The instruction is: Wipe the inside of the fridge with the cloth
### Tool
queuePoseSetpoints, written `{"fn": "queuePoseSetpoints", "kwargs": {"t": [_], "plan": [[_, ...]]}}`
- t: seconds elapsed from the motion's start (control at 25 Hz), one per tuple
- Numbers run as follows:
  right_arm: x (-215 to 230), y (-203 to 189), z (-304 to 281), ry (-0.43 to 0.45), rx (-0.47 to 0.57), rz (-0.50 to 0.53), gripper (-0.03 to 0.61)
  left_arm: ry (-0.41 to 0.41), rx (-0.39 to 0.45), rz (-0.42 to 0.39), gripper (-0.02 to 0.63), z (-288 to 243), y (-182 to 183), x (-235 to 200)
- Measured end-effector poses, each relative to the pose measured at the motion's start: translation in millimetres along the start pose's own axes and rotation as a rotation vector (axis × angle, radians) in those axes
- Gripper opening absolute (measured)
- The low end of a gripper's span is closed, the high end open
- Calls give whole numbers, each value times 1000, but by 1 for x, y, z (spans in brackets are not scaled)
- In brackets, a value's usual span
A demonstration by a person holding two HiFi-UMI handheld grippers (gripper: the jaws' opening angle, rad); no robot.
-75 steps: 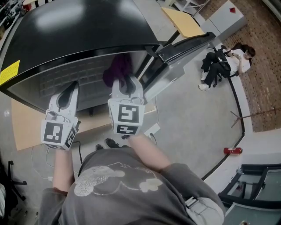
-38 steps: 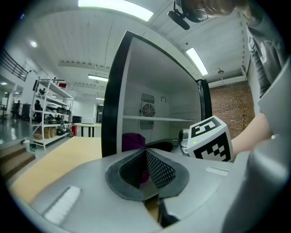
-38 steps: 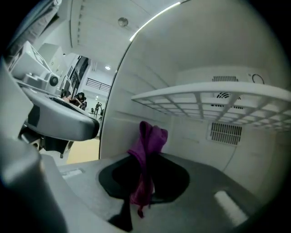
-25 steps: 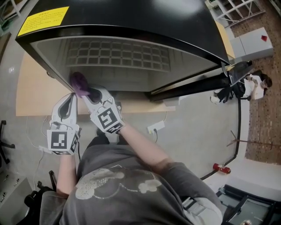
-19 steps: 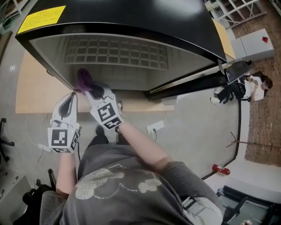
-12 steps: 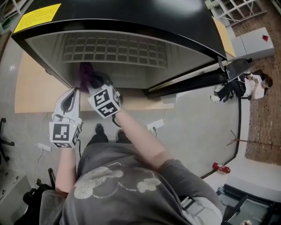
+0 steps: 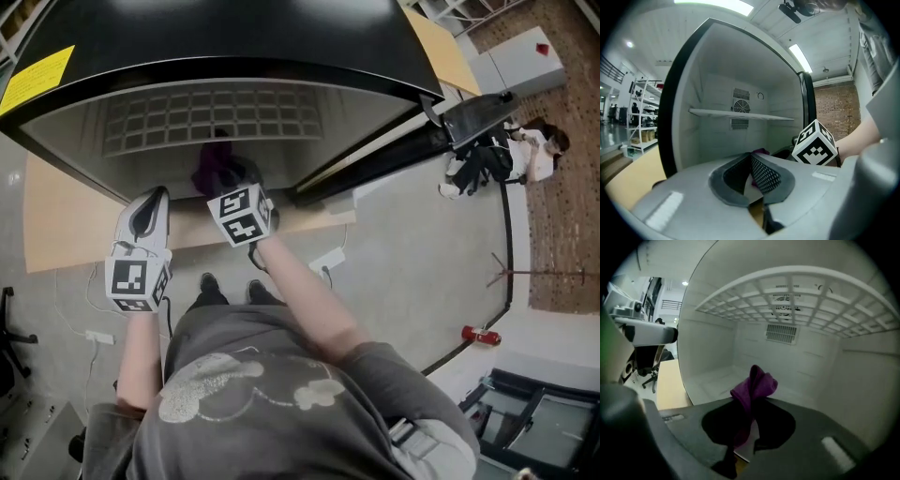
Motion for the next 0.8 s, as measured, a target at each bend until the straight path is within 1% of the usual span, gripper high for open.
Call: {"fn": "queuePoseSetpoints", "kwargs": {"t": [0.08,0.16,0.24,0.32,0.44,0.64,0.8], "plan": [[14,-13,5,-43,-33,-23,41,-21,-6,0,18,-6,-1,7],[26,-21,11,-79,-44,-53,41,-38,-8,-1,18,-11,-1,14],[37,-21,20,-129,-18,-78,41,-49,-5,1,18,-15,1,20],[48,-17,31,-200,19,-92,41,-57,4,4,18,-20,5,25],[62,-20,44,-290,20,-118,41,-75,12,-4,18,-27,10,33],[71,-33,72,-361,4,-169,41,-95,9,-7,18,-30,9,46],[67,-44,97,-381,7,-208,41,-105,-1,-9,18,-31,5,57]]}}
Point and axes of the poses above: the fingertips, and each gripper's own axes: z backward along the fingers, x to its right, y out of its top, the point moved 5 cm from there along z, backward along the fingers, and after that the axes turned 15 degrees about z, right-handed, at the moved point
